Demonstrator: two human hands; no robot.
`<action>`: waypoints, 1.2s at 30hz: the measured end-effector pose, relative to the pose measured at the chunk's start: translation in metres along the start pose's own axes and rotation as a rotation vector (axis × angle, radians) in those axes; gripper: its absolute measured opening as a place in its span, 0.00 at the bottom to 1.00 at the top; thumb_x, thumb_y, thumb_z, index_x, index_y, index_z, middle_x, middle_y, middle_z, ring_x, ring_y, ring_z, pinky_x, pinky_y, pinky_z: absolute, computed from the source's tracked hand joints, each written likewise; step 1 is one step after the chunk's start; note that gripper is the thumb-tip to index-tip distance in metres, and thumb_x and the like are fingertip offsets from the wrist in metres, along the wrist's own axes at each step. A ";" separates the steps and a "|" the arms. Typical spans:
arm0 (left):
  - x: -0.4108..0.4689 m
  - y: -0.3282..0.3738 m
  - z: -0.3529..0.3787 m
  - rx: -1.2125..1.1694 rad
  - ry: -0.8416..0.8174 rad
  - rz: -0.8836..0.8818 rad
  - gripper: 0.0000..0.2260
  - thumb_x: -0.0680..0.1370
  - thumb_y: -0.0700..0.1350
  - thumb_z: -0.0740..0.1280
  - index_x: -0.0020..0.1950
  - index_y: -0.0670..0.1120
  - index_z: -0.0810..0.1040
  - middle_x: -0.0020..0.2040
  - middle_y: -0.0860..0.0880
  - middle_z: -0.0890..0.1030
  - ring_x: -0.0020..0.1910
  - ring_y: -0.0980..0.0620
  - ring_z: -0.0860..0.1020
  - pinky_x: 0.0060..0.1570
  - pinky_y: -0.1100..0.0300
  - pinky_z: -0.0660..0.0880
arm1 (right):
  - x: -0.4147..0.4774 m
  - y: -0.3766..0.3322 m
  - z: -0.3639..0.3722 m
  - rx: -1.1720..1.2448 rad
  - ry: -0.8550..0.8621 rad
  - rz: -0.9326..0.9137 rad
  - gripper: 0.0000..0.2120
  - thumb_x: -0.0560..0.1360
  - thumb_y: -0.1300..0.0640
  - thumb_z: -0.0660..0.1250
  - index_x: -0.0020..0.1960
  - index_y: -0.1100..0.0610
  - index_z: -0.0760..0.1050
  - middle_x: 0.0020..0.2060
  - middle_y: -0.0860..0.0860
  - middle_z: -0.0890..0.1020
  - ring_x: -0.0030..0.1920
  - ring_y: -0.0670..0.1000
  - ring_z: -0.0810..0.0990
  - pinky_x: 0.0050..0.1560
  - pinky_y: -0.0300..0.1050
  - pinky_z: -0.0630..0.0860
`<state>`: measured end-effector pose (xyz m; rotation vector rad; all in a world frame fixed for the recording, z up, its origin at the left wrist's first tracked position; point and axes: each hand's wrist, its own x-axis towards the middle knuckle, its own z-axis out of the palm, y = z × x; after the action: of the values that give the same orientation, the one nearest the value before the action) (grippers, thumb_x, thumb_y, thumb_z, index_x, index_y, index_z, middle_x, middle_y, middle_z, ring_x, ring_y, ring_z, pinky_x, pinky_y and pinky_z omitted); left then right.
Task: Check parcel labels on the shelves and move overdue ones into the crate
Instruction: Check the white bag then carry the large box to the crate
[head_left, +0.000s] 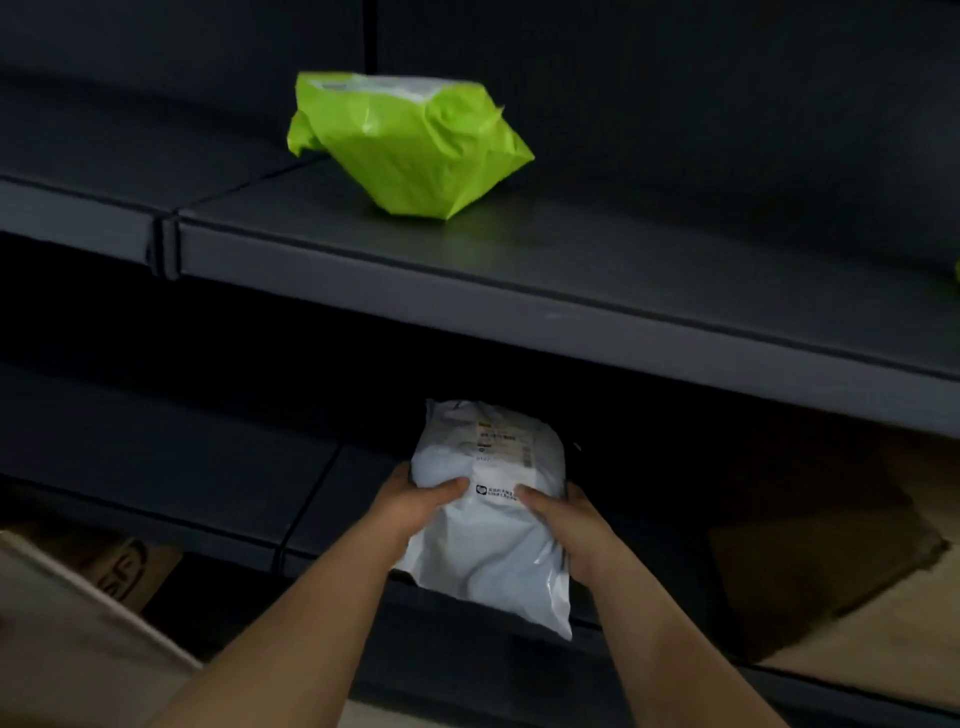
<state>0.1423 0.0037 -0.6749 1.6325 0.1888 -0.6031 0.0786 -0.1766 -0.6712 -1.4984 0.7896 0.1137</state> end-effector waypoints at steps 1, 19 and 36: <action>0.007 -0.009 0.002 0.046 0.009 0.031 0.35 0.67 0.49 0.78 0.70 0.44 0.68 0.60 0.45 0.78 0.55 0.46 0.79 0.55 0.52 0.77 | 0.004 0.006 0.001 -0.007 -0.009 -0.033 0.42 0.67 0.49 0.78 0.75 0.54 0.61 0.64 0.56 0.77 0.59 0.57 0.79 0.61 0.56 0.77; -0.025 -0.090 -0.014 -0.127 -0.045 0.209 0.26 0.69 0.38 0.76 0.61 0.52 0.69 0.54 0.49 0.79 0.49 0.50 0.80 0.38 0.60 0.77 | -0.023 0.092 -0.010 0.138 -0.065 -0.276 0.44 0.61 0.60 0.81 0.69 0.46 0.61 0.58 0.51 0.77 0.54 0.54 0.81 0.50 0.52 0.82; -0.037 -0.111 -0.014 -0.323 0.012 0.286 0.24 0.69 0.34 0.75 0.60 0.48 0.73 0.56 0.45 0.81 0.52 0.45 0.82 0.45 0.52 0.80 | -0.025 0.115 -0.010 0.340 -0.104 -0.344 0.36 0.64 0.63 0.79 0.66 0.49 0.66 0.61 0.55 0.77 0.56 0.58 0.82 0.50 0.55 0.82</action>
<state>0.0640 0.0436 -0.7537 1.3197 0.0549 -0.3240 -0.0051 -0.1620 -0.7535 -1.2712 0.4327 -0.1917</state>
